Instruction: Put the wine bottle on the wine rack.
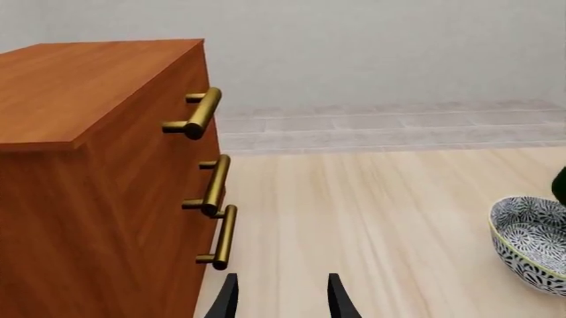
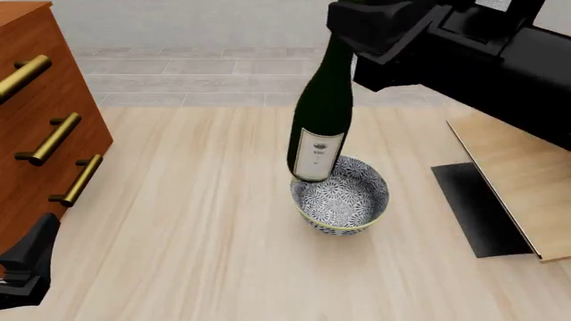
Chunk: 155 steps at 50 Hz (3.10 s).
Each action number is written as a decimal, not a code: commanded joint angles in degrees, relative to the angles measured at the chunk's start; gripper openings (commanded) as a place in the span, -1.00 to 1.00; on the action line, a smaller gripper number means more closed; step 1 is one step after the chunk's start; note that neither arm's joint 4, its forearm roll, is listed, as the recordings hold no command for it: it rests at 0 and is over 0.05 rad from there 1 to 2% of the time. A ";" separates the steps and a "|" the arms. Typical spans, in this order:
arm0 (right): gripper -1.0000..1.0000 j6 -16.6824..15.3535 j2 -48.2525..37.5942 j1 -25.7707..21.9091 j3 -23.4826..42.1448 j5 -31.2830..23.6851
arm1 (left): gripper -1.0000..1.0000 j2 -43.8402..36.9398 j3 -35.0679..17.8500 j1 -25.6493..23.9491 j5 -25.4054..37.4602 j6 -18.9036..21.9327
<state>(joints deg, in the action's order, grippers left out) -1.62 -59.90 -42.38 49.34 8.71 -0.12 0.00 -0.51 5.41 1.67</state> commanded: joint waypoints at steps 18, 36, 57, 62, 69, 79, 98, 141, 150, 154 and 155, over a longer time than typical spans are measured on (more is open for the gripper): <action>-1.00 2.04 6.51 10.70 3.17 -6.61 | 1.00 -0.57 0.00 -1.23 -0.76 -0.27; -1.00 2.36 10.45 17.19 3.88 -9.66 | 1.00 -0.85 0.00 -1.70 -1.25 -0.49; -1.00 5.14 16.41 24.04 8.49 -15.74 | 1.00 -1.41 0.00 -2.33 -1.82 -0.83; -1.00 5.55 17.38 25.87 9.55 -17.60 | 1.00 -1.18 0.00 -2.52 -1.47 -1.01; -1.00 6.27 18.46 27.38 10.15 -18.77 | 1.00 -1.48 0.00 -2.45 -1.78 -1.06; -1.00 7.69 20.00 30.44 10.33 -19.90 | 1.00 -2.37 0.00 -2.76 -2.57 -1.28; -1.00 10.15 21.49 37.89 11.81 -22.72 | 1.00 -5.12 0.00 -3.30 -5.50 -1.12; -1.00 16.48 19.90 50.58 20.55 -32.94 | 1.00 -7.70 0.00 -4.76 -7.41 -0.78; -1.00 18.67 18.07 53.80 22.74 -35.02 | 1.00 -7.93 0.00 -4.95 -7.25 -0.72; -1.00 18.63 17.94 54.59 23.38 -35.90 | 1.00 -8.30 0.00 -4.98 -7.50 -0.74; -1.00 18.91 17.91 55.26 23.38 -35.90 | 1.00 -8.20 0.00 -4.98 -7.42 -0.73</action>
<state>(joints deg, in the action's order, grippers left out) 15.38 -41.21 9.94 70.61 -25.65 -7.76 0.00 -5.33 -1.75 0.89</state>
